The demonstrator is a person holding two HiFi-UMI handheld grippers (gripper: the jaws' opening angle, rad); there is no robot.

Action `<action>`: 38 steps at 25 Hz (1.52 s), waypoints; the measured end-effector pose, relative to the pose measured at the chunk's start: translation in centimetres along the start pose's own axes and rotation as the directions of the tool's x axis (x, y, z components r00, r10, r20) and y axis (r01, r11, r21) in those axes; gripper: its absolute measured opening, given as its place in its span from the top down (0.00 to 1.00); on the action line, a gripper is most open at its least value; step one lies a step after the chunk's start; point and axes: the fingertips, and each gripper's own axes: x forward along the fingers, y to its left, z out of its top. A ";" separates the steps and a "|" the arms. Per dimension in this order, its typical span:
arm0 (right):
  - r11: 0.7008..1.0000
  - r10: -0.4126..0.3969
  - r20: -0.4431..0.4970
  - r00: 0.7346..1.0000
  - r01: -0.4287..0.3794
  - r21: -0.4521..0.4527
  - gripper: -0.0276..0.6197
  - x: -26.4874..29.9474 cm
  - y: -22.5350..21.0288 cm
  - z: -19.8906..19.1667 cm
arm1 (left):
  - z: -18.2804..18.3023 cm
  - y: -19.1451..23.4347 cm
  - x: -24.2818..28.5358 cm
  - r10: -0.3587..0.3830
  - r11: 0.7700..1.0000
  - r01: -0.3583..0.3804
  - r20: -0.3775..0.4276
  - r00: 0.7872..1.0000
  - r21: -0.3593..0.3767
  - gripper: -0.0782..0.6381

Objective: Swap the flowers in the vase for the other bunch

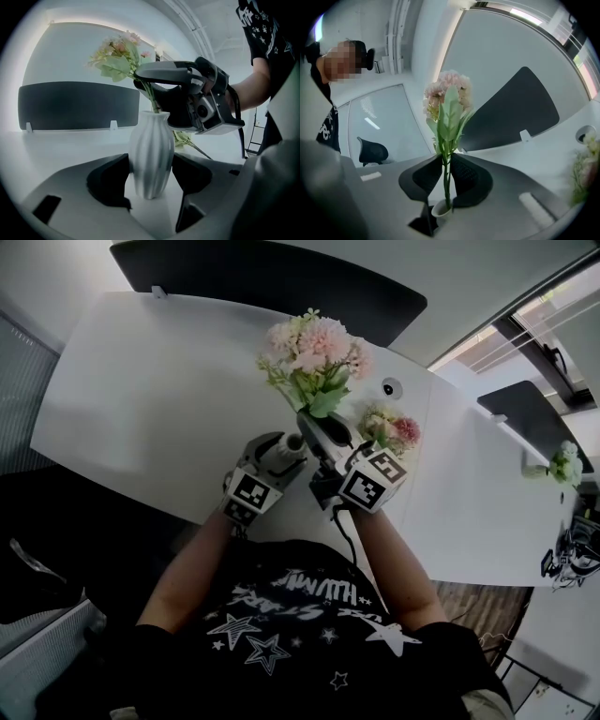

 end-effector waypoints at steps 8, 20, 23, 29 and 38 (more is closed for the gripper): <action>0.989 -0.027 -0.120 0.992 0.009 -0.145 0.87 -0.7 0.7 -1.8 | 0.6 0.5 0.3 0.004 1.000 -0.004 -0.007 1.000 0.002 0.48; 0.968 -0.113 -0.177 0.978 0.068 -0.241 0.84 -1.6 0.8 -4.2 | 0.8 0.6 0.2 0.008 1.000 -0.008 -0.005 1.000 0.000 0.48; 0.972 -0.113 -0.188 0.976 0.069 -0.224 0.77 -1.7 0.8 -4.6 | 0.9 0.7 0.3 0.003 1.000 -0.003 -0.005 1.000 -0.002 0.48; 0.971 -0.125 -0.201 0.972 0.078 -0.227 0.69 -2.3 1.0 -5.0 | 1.1 0.7 0.1 0.008 1.000 -0.007 -0.024 1.000 0.007 0.48; 0.963 -0.203 -0.148 0.968 0.171 -0.206 0.67 -4.0 0.1 -5.0 | 0.9 0.5 0.0 -0.025 1.000 0.025 -0.001 1.000 -0.004 0.48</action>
